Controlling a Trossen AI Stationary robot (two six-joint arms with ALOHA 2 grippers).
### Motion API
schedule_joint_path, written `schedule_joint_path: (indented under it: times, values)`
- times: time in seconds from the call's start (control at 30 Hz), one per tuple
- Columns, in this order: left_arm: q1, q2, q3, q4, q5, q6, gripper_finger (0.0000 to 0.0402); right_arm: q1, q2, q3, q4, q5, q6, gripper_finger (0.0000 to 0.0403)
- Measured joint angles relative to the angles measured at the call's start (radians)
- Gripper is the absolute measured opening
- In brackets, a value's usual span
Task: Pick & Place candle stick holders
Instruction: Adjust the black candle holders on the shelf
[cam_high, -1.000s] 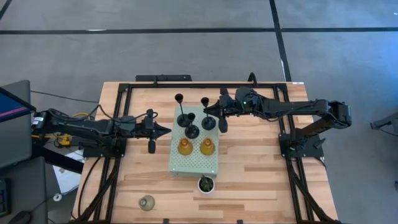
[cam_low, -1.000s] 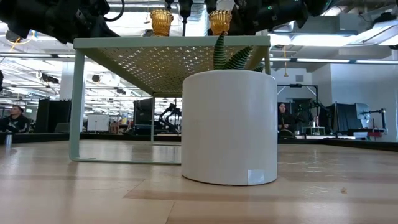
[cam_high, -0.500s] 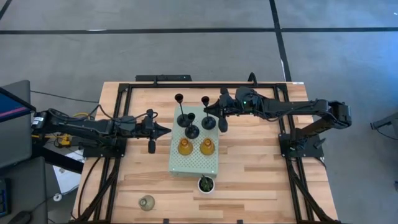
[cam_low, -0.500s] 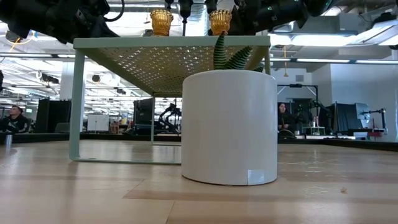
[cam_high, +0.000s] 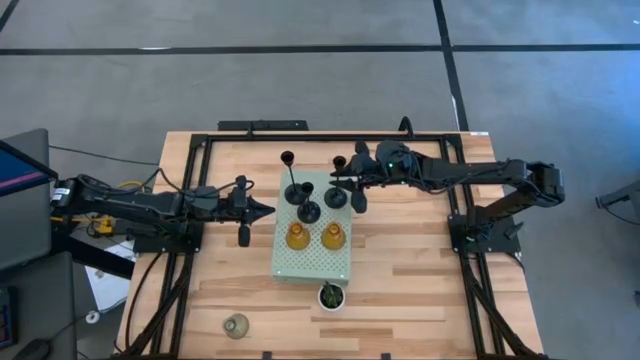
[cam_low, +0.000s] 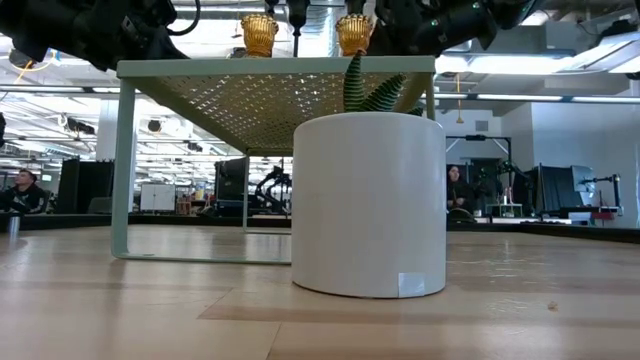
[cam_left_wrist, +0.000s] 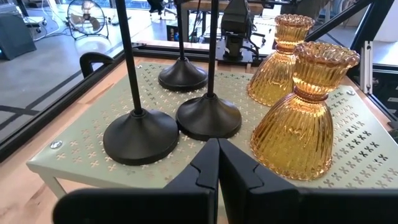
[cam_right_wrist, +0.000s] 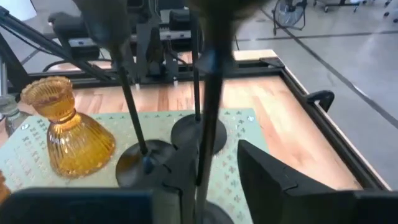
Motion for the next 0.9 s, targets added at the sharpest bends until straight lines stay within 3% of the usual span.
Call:
schedule_joint_path:
  times: [0.5, 0.67, 0.9]
  values:
    - [0.0, 0.0, 0.0, -0.006, 0.0, 0.0, 0.0005, 0.0, -0.168, 0.002, -0.248, -0.003, 0.001, 0.0213]
    - [0.0, 0.0, 0.0, -0.007, 0.0, 0.0, 0.0005, 0.018, -0.243, 0.003, -0.366, -0.003, 0.019, 0.0211]
    - [0.0, 0.0, 0.0, 0.019, 0.008, 0.0, 0.0005, 0.093, -0.321, 0.003, -0.449, -0.006, 0.088, 0.0166]
